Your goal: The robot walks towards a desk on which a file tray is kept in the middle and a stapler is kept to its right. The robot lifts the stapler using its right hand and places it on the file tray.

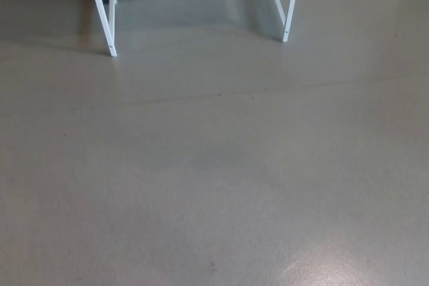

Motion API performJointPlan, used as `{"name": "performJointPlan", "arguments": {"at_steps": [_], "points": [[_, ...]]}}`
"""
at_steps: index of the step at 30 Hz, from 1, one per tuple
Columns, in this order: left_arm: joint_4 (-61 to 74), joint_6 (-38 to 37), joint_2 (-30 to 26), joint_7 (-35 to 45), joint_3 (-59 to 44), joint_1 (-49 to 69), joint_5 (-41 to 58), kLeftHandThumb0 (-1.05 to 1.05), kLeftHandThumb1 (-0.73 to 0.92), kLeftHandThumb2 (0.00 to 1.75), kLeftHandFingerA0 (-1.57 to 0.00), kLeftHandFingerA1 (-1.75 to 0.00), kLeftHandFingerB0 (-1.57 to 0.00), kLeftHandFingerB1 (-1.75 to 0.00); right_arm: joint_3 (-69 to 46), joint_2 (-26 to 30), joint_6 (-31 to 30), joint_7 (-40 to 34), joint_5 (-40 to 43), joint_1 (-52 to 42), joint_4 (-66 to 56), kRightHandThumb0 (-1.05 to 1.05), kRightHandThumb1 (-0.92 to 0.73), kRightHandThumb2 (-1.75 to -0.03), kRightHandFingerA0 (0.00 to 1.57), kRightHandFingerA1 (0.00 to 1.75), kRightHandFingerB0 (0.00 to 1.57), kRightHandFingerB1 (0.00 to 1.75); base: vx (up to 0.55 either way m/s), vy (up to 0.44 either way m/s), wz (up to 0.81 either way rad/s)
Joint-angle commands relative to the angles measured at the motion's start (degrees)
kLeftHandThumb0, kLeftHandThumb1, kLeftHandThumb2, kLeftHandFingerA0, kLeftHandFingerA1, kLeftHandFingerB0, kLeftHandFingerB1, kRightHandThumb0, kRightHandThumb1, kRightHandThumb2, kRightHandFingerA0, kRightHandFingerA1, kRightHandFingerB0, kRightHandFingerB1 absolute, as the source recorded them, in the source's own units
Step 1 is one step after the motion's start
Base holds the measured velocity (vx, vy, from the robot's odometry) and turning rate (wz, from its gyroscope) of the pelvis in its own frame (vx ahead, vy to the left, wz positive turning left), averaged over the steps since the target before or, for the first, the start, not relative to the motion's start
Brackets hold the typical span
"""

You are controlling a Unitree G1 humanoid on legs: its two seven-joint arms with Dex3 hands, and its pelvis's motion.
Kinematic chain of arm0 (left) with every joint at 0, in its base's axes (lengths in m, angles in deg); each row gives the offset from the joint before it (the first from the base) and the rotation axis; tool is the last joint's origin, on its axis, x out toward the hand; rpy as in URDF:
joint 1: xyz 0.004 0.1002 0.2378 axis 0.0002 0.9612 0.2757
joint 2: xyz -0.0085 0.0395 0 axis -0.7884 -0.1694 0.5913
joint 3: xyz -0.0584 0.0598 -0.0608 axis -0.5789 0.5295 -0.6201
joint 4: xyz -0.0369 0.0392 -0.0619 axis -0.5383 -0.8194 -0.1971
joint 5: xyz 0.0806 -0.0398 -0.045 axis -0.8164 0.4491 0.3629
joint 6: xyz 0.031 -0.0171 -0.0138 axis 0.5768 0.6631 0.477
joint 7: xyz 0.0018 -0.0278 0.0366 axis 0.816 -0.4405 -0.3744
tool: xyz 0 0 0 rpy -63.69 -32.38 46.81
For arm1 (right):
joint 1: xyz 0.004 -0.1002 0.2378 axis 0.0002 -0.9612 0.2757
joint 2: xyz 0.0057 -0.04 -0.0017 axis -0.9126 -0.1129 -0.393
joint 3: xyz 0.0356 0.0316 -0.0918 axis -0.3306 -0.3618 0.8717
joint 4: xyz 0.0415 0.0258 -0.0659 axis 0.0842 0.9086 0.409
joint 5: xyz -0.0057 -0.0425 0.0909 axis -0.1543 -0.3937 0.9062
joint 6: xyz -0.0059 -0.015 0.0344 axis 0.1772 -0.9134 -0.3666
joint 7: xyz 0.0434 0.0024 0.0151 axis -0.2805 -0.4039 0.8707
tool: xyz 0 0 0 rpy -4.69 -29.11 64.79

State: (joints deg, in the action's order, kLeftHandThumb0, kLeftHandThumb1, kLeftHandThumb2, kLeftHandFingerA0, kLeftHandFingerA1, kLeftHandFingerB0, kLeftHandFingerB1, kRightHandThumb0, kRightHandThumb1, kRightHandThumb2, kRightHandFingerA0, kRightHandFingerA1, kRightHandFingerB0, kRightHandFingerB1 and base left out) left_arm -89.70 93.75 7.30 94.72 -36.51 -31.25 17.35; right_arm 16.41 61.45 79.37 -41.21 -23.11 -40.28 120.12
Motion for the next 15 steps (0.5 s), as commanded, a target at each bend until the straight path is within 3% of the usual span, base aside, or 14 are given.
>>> {"name": "performJointPlan", "arguments": {"at_steps": [1, 2, 3, 4, 5, 6, 7, 8, 9, 10, 11, 12, 14, 15], "points": [[-0.03, 0.86, -1.58, 2.97, -0.78, -0.07, 1.29, -1.05, 0.68, 1.26, -0.36, -0.91, -0.11, -0.74, -0.92, 0.9, -0.38, 4.1, 1.58, -0.19, 0.06, -0.55, -0.43, -0.82, 0.01, 0.42, 0.0, 0.33, 0.0, 0.0, 0.0], [-0.03, 0.79, -1.6, 2.56, -0.41, -0.09, 0.8, -0.97, 0.88, 0.88, -0.3, -1.01, -0.08, -0.82, -0.92, 1.0, -0.75, 4.31, 1.47, -0.36, -0.27, -0.56, -0.59, -0.62, 0.04, 0.33, 0.07, 0.24, 0.0, 0.0, 0.0], [-0.03, 0.79, -1.61, 2.6, -0.42, -0.1, 0.8, -0.97, 0.88, 0.88, -0.3, -1.01, -0.08, -0.82, -0.98, 0.99, -0.75, 4.39, 1.44, -0.36, -0.27, -0.56, -0.59, -0.62, 0.04, 0.33, 0.07, 0.24, 0.0, 0.0, 0.0], [-0.94, 0.92, -1.43, 1.96, -0.58, -0.63, 0.81, -1.05, 0.68, 1.26, -0.42, -0.95, -0.15, -0.77, -1.92, 0.62, -0.82, 5.37, 2.79, -0.12, 0.27, -0.61, -0.55, -0.7, 0.04, 0.33, 0.06, 0.26, 0.0, 0.0, 0.0], [-1.53, 0.64, -1.41, 1.89, -0.6, -0.86, 0.76, -1.05, 0.68, 1.26, -0.42, -0.95, -0.15, -0.77, -1.94, 0.71, -1.02, 5.32, 2.59, -0.47, -0.4, -0.61, -0.55, -0.7, 0.04, 0.33, 0.06, 0.26, 0.27, 0.132, 0.08], [-2.03, 0.86, -1.37, 2.14, -0.99, -1.17, 1.17, -1.05, 0.68, 1.25, -0.36, -0.91, -0.14, -0.75, -1.95, 0.87, -1.39, 4.59, 1.94, -1.22, -2.05, -0.56, -0.41, -0.81, 0.01, 0.42, 0.02, 0.34, 0.06, 0.003, 0.15], [-2.43, 0.8, -1.36, 2.2, -1.16, -1.38, 1.3, -1.05, 0.69, 1.25, -0.24, -0.85, -0.11, -0.71, -1.8, 0.87, -1.18, 4.42, 1.65, -1.22, -1.91, -0.56, -0.42, -0.81, 0.01, 0.43, 0.01, 0.33, -0.04, -0.037, -0.08], [-2.44, 0.67, -1.43, 2.4, -1.08, -1.36, 1.18, -1.05, 0.69, 1.25, -0.25, -0.85, -0.09, -0.71, -1.79, 0.73, -0.9, 4.06, 1.49, -1.06, -1.53, -0.54, -0.58, -0.6, 0.08, 0.38, 0.07, 0.26, -0.06, -0.044, 0.31], [-2.1, -0.38, -1.5, 1.49, -0.27, -0.92, 0.1, -0.7, 0.62, 1.32, -0.16, -0.78, 0.0, -0.69, -1.57, 0.78, -1.19, 4.31, 1.32, -0.93, -1.49, -0.52, -0.43, -0.82, 0.0, 0.43, 0.0, 0.33, -0.06, -0.038, 0.3], [-2.52, 0.88, -1.51, 2.24, -0.87, -1.46, 0.88, -1.05, 0.67, 1.26, -0.32, -0.89, -0.1, -0.76, -1.75, 0.87, -1.63, 4.79, 1.57, -1.25, -2.23, -0.51, -0.6, -0.6, 0.07, 0.36, 0.06, 0.23, -0.06, -0.034, -0.09], [-2.62, 1.01, -1.51, 2.33, -0.94, -1.55, 0.99, -1.05, 0.67, 1.26, -0.32, -0.89, -0.1, -0.76, -1.81, 0.86, -1.72, 4.86, 1.57, -1.31, -2.37, -0.51, -0.6, -0.6, 0.07, 0.36, 0.06, 0.23, 0.0, 0.0, 0.0], [-2.67, 0.73, -1.74, 2.81, -1.21, -1.6, 1.29, -1.05, 0.68, 1.26, -0.21, -0.84, -0.12, -0.72, -0.81, 0.64, -0.1, 3.13, -0.03, -1.11, -0.54, -0.62, -0.44, -0.81, 0.02, 0.43, 0.03, 0.31, 0.0, 0.0, 0.0], [-2.32, 0.92, -1.77, 2.79, -1.27, -1.51, 1.27, -1.05, 0.67, 1.25, -0.21, -0.85, -0.13, -0.73, -0.24, 0.45, 1.37, 2.53, -0.69, 0.14, 2.29, -0.65, -0.44, -0.81, 0.03, 0.44, 0.05, 0.29, 0.0, 0.0, 0.0], [-1.9, 0.72, -1.91, 2.34, -0.56, -1.26, 0.39, -1.05, 0.68, 1.26, -0.3, -0.89, -0.11, -0.71, 0.14, 0.58, 0.83, 3.02, -0.8, 0.58, 2.74, -0.67, -0.47, -0.83, 0.04, 0.41, 0.03, 0.24, -0.04, 0.096, -0.06]]}}
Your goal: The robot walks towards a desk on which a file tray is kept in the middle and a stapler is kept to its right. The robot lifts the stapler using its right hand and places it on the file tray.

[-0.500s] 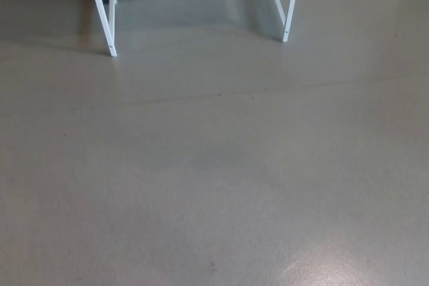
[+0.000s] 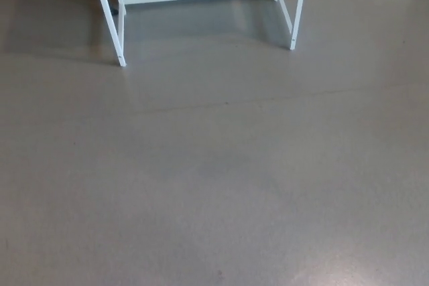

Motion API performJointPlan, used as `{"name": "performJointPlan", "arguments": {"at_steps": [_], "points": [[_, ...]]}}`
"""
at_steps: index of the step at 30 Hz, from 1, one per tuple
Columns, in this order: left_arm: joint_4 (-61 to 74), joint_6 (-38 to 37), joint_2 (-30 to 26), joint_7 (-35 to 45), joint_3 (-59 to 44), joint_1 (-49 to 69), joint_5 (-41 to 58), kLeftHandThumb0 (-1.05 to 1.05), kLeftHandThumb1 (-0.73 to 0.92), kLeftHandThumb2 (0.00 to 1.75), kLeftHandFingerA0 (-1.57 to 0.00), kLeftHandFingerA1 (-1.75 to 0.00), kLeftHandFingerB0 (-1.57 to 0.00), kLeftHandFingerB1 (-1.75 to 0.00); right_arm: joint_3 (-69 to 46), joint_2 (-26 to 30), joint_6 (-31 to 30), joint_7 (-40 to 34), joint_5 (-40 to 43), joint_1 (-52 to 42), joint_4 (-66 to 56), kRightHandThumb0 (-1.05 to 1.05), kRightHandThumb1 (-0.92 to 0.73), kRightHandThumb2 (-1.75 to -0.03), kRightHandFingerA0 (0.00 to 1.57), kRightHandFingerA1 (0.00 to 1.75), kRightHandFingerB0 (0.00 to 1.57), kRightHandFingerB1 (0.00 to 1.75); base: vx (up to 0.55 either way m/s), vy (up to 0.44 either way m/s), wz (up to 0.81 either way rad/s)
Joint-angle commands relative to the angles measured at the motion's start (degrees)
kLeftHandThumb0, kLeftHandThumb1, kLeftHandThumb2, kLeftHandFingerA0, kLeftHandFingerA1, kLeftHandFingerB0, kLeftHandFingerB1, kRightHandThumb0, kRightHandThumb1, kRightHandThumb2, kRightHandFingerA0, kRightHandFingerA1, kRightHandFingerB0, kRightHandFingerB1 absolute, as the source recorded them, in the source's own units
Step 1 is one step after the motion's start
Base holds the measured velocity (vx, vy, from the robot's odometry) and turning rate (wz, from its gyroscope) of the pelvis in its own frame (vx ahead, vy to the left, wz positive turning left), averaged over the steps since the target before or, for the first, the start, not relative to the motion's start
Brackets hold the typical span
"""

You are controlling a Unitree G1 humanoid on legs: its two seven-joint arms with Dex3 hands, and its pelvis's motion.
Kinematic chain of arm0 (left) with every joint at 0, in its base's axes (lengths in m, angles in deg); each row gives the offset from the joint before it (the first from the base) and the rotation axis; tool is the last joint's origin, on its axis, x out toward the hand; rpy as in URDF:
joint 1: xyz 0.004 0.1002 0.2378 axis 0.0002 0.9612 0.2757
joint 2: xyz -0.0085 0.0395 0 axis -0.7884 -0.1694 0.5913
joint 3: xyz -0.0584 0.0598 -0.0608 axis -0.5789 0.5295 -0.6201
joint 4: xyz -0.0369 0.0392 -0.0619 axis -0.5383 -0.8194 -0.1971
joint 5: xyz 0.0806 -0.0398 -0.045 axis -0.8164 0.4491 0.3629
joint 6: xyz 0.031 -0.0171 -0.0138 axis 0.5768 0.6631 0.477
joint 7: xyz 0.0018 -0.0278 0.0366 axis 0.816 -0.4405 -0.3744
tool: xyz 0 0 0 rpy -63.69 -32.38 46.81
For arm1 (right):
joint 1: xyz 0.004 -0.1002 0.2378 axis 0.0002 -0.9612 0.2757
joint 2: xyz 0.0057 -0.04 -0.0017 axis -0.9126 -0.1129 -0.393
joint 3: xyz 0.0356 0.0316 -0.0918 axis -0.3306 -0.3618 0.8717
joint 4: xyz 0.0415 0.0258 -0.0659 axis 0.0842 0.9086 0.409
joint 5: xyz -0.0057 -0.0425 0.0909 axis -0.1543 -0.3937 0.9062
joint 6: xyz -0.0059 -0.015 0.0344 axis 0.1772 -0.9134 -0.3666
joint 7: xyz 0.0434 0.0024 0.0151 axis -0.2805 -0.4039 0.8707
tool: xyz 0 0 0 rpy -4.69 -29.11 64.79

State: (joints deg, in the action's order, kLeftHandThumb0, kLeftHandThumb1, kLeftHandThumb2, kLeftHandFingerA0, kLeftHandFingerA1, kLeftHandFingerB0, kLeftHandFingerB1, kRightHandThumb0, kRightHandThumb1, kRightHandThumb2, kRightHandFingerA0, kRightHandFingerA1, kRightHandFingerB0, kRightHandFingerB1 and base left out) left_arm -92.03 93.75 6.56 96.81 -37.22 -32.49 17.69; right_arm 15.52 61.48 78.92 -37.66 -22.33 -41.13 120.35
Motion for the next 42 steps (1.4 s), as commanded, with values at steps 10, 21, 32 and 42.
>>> {"name": "performJointPlan", "arguments": {"at_steps": [10, 21, 32, 42], "points": [[-1.15, 0.45, -1.68, 1.44, -1.69, -1.1, 1.53, -1.03, 0.7, 1.28, -0.02, -0.74, -0.11, -0.63, 0.42, -0.89, 1.65, -0.7, -0.8, 1.29, 3.36, -0.56, -0.6, -0.61, 0.05, 0.34, 0.07, 0.24, 0.18, 0.249, 0.0], [-3.85, -1.1, -2.3, 1.55, -1.67, -2.99, 0.83, -1.05, 0.66, 1.24, -0.17, -0.84, -0.14, -0.73, 0.14, -2.27, 4.75, -1.89, -0.56, 2.51, 7.43, -0.52, -0.59, -0.6, 0.08, 0.37, 0.07, 0.26, 0.27, -0.138, 0.16], [-3.98, -1.23, -2.3, 1.48, -1.45, -2.83, 0.84, -1.05, 0.69, 1.26, -0.22, -0.84, -0.12, -0.73, 1.35, -1.8, 6.18, -2.98, -1.96, 2.94, 8.89, -0.54, -0.41, -0.82, 0.03, 0.47, 0.0, 0.37, 0.32, -0.071, 0.01], [-3.34, -1.11, -2.53, 2.33, -1.76, -3.08, 1.17, -1.05, 0.69, 1.26, -0.11, -0.79, -0.14, -0.7, 1.5, -1.42, 7.79, -2.09, -1.72, 3.18, 10.0, -0.56, -0.41, -0.82, 0.0, 0.45, 0.04, 0.37, 0.4, 0.067, -0.1]]}}
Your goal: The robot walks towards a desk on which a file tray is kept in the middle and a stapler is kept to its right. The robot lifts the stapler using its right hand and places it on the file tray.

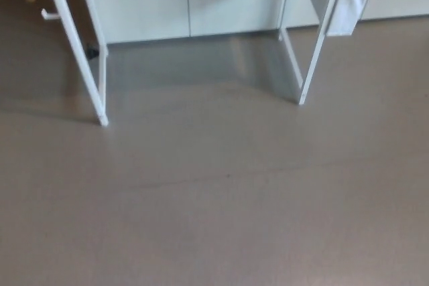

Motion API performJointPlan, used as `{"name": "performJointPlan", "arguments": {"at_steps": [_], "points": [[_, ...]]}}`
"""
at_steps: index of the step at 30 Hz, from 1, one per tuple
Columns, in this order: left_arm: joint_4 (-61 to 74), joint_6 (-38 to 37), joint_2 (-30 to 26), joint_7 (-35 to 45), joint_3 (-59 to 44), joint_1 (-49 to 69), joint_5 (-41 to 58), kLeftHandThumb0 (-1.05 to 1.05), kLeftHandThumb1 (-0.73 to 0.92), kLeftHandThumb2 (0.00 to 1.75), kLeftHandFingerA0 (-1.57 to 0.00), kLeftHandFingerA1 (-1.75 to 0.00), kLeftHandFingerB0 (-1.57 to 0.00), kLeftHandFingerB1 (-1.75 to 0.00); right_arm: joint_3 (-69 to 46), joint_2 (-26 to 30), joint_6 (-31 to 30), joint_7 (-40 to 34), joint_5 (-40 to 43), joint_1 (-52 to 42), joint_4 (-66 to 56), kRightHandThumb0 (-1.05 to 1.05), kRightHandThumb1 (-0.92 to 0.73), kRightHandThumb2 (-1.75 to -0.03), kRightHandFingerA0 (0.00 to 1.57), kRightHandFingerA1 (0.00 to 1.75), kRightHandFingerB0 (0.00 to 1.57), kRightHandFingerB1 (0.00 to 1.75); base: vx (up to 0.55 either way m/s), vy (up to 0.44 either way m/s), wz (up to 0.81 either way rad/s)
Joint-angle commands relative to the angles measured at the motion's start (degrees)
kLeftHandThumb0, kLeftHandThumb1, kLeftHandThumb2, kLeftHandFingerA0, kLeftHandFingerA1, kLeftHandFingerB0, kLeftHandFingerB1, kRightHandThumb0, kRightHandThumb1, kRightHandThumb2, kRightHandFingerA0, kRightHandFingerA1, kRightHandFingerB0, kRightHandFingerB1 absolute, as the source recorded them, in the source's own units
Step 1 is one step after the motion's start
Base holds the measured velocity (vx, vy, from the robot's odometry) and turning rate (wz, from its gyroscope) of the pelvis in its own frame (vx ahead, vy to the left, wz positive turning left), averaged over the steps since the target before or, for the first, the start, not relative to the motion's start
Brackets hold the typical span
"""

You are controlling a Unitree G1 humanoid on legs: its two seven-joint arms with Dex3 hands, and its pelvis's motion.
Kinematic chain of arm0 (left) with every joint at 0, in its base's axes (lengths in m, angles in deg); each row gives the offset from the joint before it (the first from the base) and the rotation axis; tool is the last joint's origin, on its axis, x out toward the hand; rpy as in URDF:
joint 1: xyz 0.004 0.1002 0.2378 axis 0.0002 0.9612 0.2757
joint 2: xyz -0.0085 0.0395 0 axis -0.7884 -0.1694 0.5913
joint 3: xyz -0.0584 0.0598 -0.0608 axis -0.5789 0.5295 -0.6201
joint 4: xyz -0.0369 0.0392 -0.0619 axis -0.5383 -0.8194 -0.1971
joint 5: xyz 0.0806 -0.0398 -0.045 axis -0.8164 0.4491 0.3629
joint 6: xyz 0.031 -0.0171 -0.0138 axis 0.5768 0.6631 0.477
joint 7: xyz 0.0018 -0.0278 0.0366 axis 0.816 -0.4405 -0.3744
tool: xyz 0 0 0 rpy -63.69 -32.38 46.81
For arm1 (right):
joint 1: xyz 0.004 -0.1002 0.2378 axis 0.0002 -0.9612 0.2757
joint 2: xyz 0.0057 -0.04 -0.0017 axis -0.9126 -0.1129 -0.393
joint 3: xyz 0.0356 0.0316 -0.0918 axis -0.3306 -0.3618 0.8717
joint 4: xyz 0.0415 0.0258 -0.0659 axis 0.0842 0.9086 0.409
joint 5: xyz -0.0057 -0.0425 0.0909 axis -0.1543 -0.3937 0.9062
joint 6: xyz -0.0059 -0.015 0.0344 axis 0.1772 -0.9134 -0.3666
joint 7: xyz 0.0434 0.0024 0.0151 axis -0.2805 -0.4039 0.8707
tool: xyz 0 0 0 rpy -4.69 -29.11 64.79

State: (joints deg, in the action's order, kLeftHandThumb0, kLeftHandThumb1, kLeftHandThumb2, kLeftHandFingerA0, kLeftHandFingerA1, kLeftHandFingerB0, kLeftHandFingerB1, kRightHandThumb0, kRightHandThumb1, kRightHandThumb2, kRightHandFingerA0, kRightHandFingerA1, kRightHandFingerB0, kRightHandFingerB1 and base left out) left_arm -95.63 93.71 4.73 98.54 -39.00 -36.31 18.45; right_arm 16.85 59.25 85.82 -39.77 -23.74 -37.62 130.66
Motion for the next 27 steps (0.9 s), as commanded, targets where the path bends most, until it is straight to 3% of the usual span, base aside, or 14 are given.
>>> {"name": "performJointPlan", "arguments": {"at_steps": [1, 3, 5, 10, 11, 12, 13, 14, 15, 17, 18, 19, 26, 27], "points": [[0.2, -1.56, -0.79, 0.75, 0.24, 0.66, 0.24, -1.05, 0.7, 1.28, -0.09, -0.8, -0.13, -0.69, 0.18, 0.6, 0.79, -0.78, -0.46, -0.54, -0.63, -0.6, -0.41, -0.81, 0.04, 0.46, 0.01, 0.38, 0.35, 0.03, 0.04], [0.55, -0.75, -0.73, 0.93, -0.29, 0.68, 0.95, -1.05, 0.69, 1.28, -0.09, -0.81, -0.13, -0.69, -0.16, 0.25, 0.39, -1.24, -0.13, -1.06, -1.45, -0.58, -0.6, -0.6, 0.09, 0.37, 0.09, 0.26, 0.36, -0.002, 0.12], [1.03, -0.12, -0.87, 1.01, -0.06, 0.53, 0.83, -1.05, 0.69, 1.29, -0.04, -0.78, -0.13, -0.68, 0.03, 0.58, -1.37, 0.01, -0.07, -1.54, -2.92, -0.65, -0.45, -0.83, 0.0, 0.33, 0.02, 0.3, 0.34, -0.08, 0.18], [0.98, -0.19, -1.19, 0.58, 1.25, 0.1, -0.24, -1.05, 0.67, 1.25, -0.2, -0.86, -0.13, -0.77, -0.19, 0.79, -2.8, 0.63, -0.14, -3.06, -6.3, -0.63, -0.6, -0.71, 0.04, 0.33, 0.07, 0.26, 0.5, -0.201, 0.24], [1.36, -0.71, -1.28, 0.38, 1.74, 0.42, -0.61, -1.05, 0.66, 1.24, -0.24, -0.87, -0.14, -0.79, 0.22, 0.52, -1.22, -0.46, -0.77, -2.19, -4.29, -0.54, -0.44, -0.81, 0.01, 0.42, 0.03, 0.37, 0.47, -0.238, 0.47], [1.51, -0.91, -1.42, 0.33, 2.15, 0.46, -0.95, -0.63, 0.6, 1.3, -0.09, -0.72, 0.0, -0.67, -0.02, 0.08, 0.35, -1.01, -0.44, -1.32, -1.98, -0.56, -0.59, -0.59, 0.08, 0.35, 0.1, 0.28, 0.46, -0.235, 0.16], [1.6, -0.57, -1.56, 0.48, 2.31, 0.29, -0.89, -0.98, 0.86, 0.9, -0.15, -1.11, -0.05, -0.99, 0.12, -0.24, 2.66, -1.82, -0.6, -0.15, 1.26, -0.63, -0.4, -0.79, 0.0, 0.45, 0.02, 0.4, 0.31, -0.15, 0.07], [1.72, 0.07, -1.53, 0.84, 1.84, 0.23, -0.07, -1.05, 0.66, 1.25, -0.31, -0.88, -0.16, -0.77, 0.57, -0.14, 3.6, -2.25, -1.09, 0.23, 2.38, -0.58, -0.59, -0.58, 0.09, 0.38, 0.1, 0.28, 0.26, -0.108, -0.04], [2.02, 0.41, -1.61, 1.02, 1.64, 0.21, 0.33, -0.61, 0.55, 1.26, -0.12, -0.72, -0.01, -0.66, 0.41, -0.04, 2.68, -1.32, -0.58, 0.04, 1.59, -0.55, -0.59, -0.59, 0.09, 0.37, 0.1, 0.28, 0.36, -0.091, 0.05], [2.42, 1.2, -1.67, 0.17, 1.86, 0.05, 0.08, -0.62, 0.54, 1.26, -0.15, -0.74, -0.01, -0.66, 1.67, 0.66, 0.54, -1.08, -1.8, -0.35, -0.42, -0.58, -0.63, -0.6, 0.09, 0.34, 0.1, 0.25, 0.38, -0.05, -0.04], [2.1, 1.5, -1.72, 0.48, 1.26, -0.41, 0.73, -1.05, 0.66, 1.25, -0.23, -0.85, -0.11, -0.74, 0.98, 0.34, 0.96, -0.6, -0.69, -0.77, -0.67, -0.64, -0.45, -0.81, 0.02, 0.4, 0.05, 0.33, 0.35, -0.009, -0.14], [2.25, 1.12, -1.71, 0.34, 1.5, -0.21, 0.45, -1.05, 0.67, 1.25, -0.19, -0.83, -0.12, -0.74, -0.19, -0.19, -0.15, 0.12, 0.93, -0.99, -1.39, -0.53, -0.6, -0.61, 0.07, 0.33, 0.08, 0.26, 0.35, 0.038, -0.18], [1.46, 0.71, -2.42, 0.69, 2.09, -1.65, 0.2, -0.62, 0.6, 1.3, -0.11, -0.74, 0.0, -0.66, 0.21, -0.47, -0.06, 0.34, 0.35, -0.68, -0.69, -0.6, -0.61, -0.62, 0.04, 0.32, 0.07, 0.25, 0.51, 0.129, -0.23], [1.42, 0.63, -2.41, 0.74, 1.6, -1.68, 0.71, -1.04, 0.7, 1.27, -0.07, -0.77, -0.13, -0.67, -0.89, -0.84, -2.21, 0.06, 1.37, -1.83, -3.39, -0.57, -0.59, -0.61, 0.06, 0.32, 0.1, 0.25, 0.5, 0.158, -0.53]]}}
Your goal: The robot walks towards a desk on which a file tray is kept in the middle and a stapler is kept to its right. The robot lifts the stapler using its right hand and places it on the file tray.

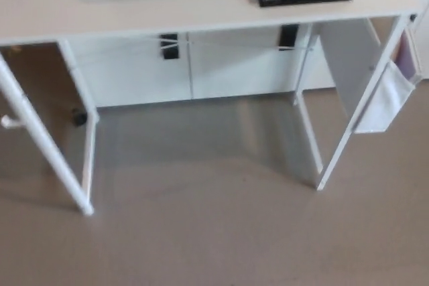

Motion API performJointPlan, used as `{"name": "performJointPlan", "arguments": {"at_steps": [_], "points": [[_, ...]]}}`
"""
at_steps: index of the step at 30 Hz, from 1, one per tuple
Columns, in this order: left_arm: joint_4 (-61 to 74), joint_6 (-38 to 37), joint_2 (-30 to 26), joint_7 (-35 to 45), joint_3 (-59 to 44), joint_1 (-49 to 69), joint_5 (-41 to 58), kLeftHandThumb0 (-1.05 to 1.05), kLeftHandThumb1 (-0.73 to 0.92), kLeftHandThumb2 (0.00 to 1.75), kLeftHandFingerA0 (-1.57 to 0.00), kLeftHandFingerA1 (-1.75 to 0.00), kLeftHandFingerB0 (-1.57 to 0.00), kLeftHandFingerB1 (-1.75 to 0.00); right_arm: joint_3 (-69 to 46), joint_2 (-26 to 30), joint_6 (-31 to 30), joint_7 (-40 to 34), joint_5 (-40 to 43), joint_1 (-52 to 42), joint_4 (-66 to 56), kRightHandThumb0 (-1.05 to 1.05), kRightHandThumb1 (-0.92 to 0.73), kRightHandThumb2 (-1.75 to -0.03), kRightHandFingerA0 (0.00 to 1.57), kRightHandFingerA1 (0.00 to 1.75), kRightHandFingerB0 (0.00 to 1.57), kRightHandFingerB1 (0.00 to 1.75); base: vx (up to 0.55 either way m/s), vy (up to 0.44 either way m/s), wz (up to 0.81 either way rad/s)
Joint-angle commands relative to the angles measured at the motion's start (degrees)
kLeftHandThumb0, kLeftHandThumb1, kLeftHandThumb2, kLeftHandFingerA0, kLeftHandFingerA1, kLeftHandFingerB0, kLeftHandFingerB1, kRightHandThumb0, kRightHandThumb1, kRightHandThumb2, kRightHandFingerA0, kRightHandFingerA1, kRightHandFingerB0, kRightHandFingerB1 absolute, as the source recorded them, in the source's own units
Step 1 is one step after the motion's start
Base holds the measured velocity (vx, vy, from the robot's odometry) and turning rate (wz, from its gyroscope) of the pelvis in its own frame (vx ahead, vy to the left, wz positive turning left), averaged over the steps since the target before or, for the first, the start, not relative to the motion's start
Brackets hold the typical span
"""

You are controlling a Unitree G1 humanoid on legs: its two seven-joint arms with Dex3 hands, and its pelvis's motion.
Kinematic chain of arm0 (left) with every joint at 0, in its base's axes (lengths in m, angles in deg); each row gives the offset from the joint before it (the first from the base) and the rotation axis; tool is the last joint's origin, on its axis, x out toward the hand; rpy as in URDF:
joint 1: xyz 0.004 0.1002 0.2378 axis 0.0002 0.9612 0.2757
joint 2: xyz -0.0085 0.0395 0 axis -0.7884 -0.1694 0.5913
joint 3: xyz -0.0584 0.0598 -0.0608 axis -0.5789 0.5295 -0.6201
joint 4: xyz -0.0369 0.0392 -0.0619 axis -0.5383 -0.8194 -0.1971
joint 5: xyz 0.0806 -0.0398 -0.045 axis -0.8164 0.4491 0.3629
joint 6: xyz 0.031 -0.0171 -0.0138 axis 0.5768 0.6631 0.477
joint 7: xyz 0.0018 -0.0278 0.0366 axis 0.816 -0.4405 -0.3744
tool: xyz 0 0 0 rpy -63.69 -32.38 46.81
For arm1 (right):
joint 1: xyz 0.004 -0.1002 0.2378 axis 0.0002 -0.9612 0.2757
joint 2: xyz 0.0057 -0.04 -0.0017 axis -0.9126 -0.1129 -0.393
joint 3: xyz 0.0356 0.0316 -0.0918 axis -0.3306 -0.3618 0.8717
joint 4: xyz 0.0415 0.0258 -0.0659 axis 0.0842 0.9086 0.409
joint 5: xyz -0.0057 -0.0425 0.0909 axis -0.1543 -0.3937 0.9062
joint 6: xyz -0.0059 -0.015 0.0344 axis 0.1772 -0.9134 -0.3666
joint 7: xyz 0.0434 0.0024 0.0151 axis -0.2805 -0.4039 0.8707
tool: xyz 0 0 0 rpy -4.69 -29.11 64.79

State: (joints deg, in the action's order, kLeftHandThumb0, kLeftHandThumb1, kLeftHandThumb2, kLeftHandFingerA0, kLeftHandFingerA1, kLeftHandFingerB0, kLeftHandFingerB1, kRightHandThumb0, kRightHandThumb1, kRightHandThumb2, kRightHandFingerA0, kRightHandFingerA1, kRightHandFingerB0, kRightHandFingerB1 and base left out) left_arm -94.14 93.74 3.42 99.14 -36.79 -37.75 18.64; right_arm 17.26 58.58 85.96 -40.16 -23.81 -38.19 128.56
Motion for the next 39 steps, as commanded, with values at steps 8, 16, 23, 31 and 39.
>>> {"name": "performJointPlan", "arguments": {"at_steps": [8, 16, 23, 31, 39], "points": [[0.24, 1.47, -1.56, 0.64, -0.07, -1.11, -0.06, -1.05, 0.68, 1.25, -0.2, -0.83, -0.1, -0.73, -1.8, -0.88, -4.8, -0.03, 1.12, -2.38, -4.43, -0.52, -0.6, -0.6, 0.08, 0.35, 0.09, 0.26, 0.39, 0.039, -0.04], [-0.19, 0.73, -1.75, 1.28, -0.1, -1.88, 0.5, -0.97, 0.88, 0.9, 0.0, -0.92, 0.0, -0.76, -3.86, -2.0, -1.25, -0.19, 2.6, -2.07, -1.55, -0.52, -0.5, -0.69, 0.05, 0.42, 0.06, 0.36, 0.38, -0.151, 0.3], [0.39, -0.38, -2.07, 0.86, 0.97, -1.69, -0.62, -0.95, 0.69, 1.25, -0.1, -0.78, -0.08, -0.69, -3.4, -2.8, 0.02, -1.67, 2.4, -1.27, 1.86, -0.56, -0.45, -0.71, 0.07, 0.43, 0.06, 0.35, 0.22, -0.004, -0.07], [-0.59, 0.52, -2.21, 0.59, 0.96, -2.57, -0.45, -0.94, 0.92, 0.92, -0.08, -0.9, 0.0, -0.72, -4.17, -2.41, -2.85, 0.16, 3.59, -4.41, -5.0, -0.5, -0.47, -0.72, 0.06, 0.43, 0.03, 0.36, 0.3, 0.096, -0.1], [-0.73, 0.66, -2.31, -0.45, 1.49, -3.02, -0.86, -0.96, 0.92, 0.9, -0.06, -0.92, 0.0, -0.77, -3.96, -3.22, -0.12, -0.49, 3.4, -2.04, 0.61, -0.55, -0.52, -0.69, 0.04, 0.33, 0.07, 0.31, 0.07, 0.045, 0.05]]}}
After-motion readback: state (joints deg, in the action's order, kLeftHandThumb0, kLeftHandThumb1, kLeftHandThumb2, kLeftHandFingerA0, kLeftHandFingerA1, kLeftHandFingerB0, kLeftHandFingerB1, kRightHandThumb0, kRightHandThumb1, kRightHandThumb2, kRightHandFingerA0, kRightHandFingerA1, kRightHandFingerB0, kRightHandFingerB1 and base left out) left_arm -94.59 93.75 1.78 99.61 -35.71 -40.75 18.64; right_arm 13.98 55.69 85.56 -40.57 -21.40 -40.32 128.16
